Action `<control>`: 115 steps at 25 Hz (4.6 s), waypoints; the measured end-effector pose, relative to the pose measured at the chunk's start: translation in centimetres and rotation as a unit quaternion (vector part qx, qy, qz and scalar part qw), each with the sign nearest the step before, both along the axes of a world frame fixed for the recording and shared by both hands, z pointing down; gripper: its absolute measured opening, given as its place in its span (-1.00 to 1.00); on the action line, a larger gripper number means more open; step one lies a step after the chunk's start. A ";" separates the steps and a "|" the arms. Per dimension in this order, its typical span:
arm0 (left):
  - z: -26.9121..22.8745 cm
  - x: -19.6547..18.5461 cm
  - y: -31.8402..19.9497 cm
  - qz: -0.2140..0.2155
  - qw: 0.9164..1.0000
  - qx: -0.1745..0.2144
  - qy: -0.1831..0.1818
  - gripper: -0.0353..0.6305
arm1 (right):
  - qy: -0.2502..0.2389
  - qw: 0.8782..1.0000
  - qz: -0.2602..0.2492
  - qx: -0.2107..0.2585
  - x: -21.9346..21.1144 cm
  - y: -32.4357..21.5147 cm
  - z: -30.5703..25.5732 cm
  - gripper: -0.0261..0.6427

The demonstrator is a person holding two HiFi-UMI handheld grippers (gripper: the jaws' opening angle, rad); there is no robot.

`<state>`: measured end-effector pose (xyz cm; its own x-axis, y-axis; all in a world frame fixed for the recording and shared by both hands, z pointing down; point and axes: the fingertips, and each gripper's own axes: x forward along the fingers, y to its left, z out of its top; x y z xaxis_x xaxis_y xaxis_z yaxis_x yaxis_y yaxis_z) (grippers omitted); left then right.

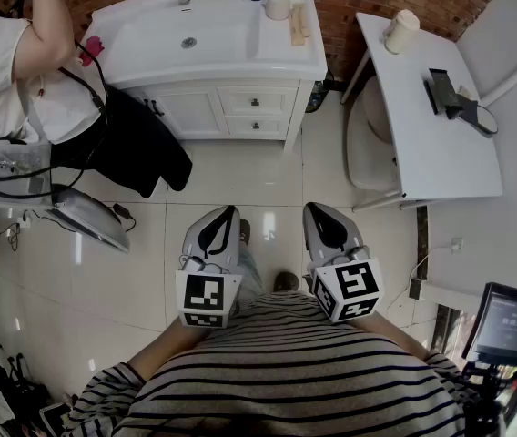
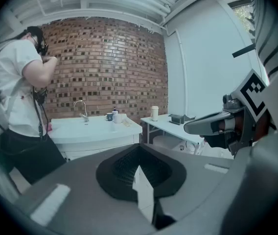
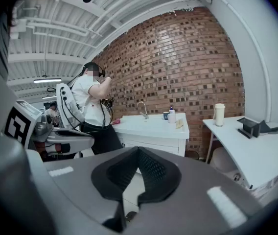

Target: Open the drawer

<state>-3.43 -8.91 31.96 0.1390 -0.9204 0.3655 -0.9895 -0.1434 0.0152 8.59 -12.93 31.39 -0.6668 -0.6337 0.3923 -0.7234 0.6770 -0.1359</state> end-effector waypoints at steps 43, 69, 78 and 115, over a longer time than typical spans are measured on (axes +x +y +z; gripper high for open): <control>45.1 -12.3 -20.1 0.002 0.998 0.064 -0.001 -0.85 | 0.133 0.983 0.095 0.080 -22.5 -37.4 61.5 -0.47; 43.7 -10.6 -19.0 -0.001 0.995 0.086 -0.048 -0.85 | 0.111 0.993 0.039 0.024 -20.2 -27.0 61.5 -0.56; 43.4 -10.6 -19.1 -0.006 0.994 0.096 -0.051 -0.85 | 0.111 0.994 0.016 -0.012 -18.5 -21.2 61.7 -0.56; -0.2 -6.0 -2.1 -0.002 1.000 0.012 0.011 -0.85 | 0.045 0.998 -0.023 -0.025 -8.6 -0.3 5.4 -0.91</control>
